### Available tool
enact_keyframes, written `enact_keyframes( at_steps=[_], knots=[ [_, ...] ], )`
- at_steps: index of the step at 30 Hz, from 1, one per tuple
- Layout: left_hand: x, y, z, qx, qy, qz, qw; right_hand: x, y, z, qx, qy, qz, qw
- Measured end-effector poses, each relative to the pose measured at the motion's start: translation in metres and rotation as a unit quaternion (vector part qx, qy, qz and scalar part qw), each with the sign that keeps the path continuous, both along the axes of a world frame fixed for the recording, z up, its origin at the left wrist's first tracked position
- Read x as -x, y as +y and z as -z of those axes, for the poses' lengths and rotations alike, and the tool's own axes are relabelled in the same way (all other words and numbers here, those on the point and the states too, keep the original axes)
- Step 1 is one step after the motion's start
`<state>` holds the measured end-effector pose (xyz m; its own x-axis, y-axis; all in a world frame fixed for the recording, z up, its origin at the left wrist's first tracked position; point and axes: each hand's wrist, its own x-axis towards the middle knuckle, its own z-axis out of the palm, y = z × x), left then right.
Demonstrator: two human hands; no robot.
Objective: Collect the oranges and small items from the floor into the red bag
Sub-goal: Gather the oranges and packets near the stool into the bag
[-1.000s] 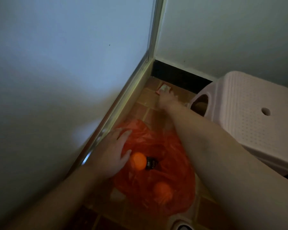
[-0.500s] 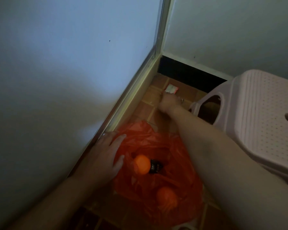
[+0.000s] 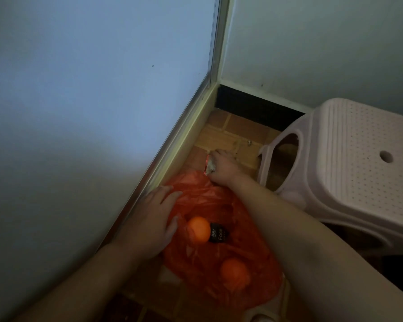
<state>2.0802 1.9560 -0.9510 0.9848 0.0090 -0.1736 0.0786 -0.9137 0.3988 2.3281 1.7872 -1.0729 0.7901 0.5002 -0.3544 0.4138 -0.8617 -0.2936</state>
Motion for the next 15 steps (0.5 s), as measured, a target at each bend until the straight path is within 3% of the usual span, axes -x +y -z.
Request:
enact_keyframes(
  at_steps=[9,15],
  knots=[
    [0.002,-0.004,0.003,-0.019,-0.005,0.011,1.000,0.017,-0.005,-0.012,0.062,0.002,0.050,0.997],
    [-0.001,-0.009,0.008,-0.006,-0.026,0.022,0.999,0.033,-0.013,-0.020,0.123,-0.066,0.019,0.990]
  ],
)
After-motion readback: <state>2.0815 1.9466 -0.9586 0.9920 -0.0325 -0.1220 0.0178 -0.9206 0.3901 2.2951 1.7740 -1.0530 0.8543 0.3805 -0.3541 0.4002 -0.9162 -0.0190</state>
